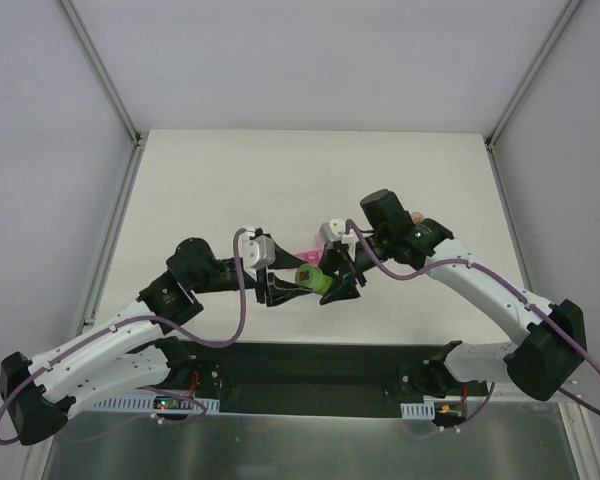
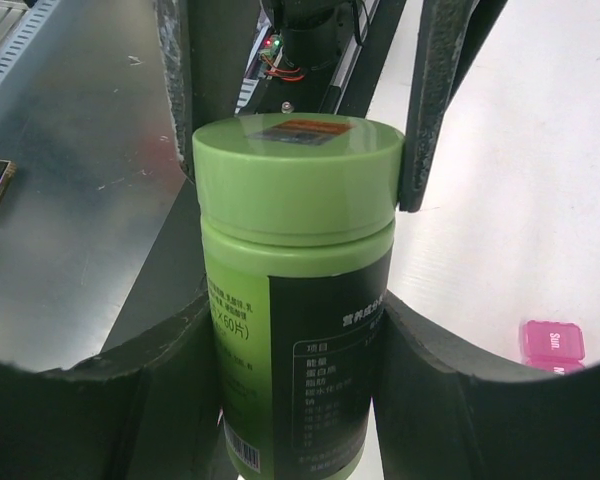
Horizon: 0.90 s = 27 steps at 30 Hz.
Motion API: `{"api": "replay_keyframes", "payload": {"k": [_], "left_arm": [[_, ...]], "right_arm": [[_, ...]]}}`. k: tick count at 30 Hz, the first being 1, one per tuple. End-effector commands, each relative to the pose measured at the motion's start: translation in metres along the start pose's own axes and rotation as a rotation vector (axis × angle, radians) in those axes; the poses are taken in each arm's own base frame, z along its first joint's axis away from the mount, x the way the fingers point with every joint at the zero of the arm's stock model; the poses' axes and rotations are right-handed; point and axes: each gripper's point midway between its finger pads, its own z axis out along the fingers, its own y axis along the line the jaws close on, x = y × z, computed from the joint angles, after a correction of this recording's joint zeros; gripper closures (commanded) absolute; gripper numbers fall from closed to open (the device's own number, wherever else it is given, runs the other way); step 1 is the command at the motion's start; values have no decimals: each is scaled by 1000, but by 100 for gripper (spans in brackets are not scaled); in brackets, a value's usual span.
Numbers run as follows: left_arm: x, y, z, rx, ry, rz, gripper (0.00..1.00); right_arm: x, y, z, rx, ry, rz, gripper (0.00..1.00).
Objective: Sort the pills into containers
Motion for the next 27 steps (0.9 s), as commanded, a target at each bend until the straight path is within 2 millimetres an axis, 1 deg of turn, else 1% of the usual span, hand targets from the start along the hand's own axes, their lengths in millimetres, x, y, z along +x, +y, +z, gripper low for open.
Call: {"api": "replay_keyframes", "payload": {"k": [1, 3, 4, 5, 6, 7, 8, 10, 11, 12, 13, 14, 15, 16, 17, 18, 19, 21, 25, 27], "left_arm": [[-31, 2, 0, -29, -55, -43, 95], [-31, 5, 1, -53, -55, -89, 99], [-32, 13, 1, -110, -64, -156, 100], [-31, 16, 1, -134, -66, -195, 100], [-32, 19, 1, -162, -75, -269, 100], [-31, 32, 0, -241, -90, -320, 100], [-28, 37, 1, -279, -90, -376, 100], [-27, 40, 3, -307, -102, -479, 100], [-23, 52, 1, -382, -118, -533, 100], [-22, 54, 2, -406, -128, -617, 100], [-20, 59, 2, -441, -126, -664, 100], [-14, 67, 2, -498, -121, -716, 100], [-20, 70, 2, -524, -142, -783, 100], [-5, 74, 2, -579, -91, -845, 100], [-4, 83, 0, -648, -116, -923, 100], [-9, 87, -1, -677, -131, -959, 100], [1, 89, -2, -719, -99, -998, 100], [-2, 90, -1, -733, -117, -1045, 100], [-5, 93, -4, -752, -138, -1058, 100], [-3, 95, -6, -768, -139, -1054, 100]], "right_arm": [[-23, -11, -1, 31, -28, -51, 91], [-23, -19, -1, 65, -32, -20, 91], [-22, -24, -1, 91, -26, -7, 91], [-25, -29, -1, 112, -38, 15, 91], [-24, -32, 0, 127, -39, 32, 91], [-26, -42, -1, 167, -46, 31, 91], [-27, -45, -1, 190, -52, 69, 91], [-26, -56, -3, 244, -52, 88, 91], [-24, -60, -4, 263, -49, 102, 91], [-23, -62, -4, 280, -49, 124, 91], [-23, -68, -6, 311, -44, 122, 92], [-20, -71, -6, 325, -40, 128, 92], [-18, -74, -8, 348, -32, 131, 92], [-18, -75, -8, 359, -29, 130, 92], [-17, -78, -10, 372, -26, 131, 92], [-16, -80, -12, 391, -21, 129, 92], [-16, -81, -12, 397, -19, 130, 92], [-16, -84, -15, 420, -20, 132, 92], [-14, -91, -21, 463, -25, 150, 92], [-14, -94, -24, 479, -28, 158, 92]]}}
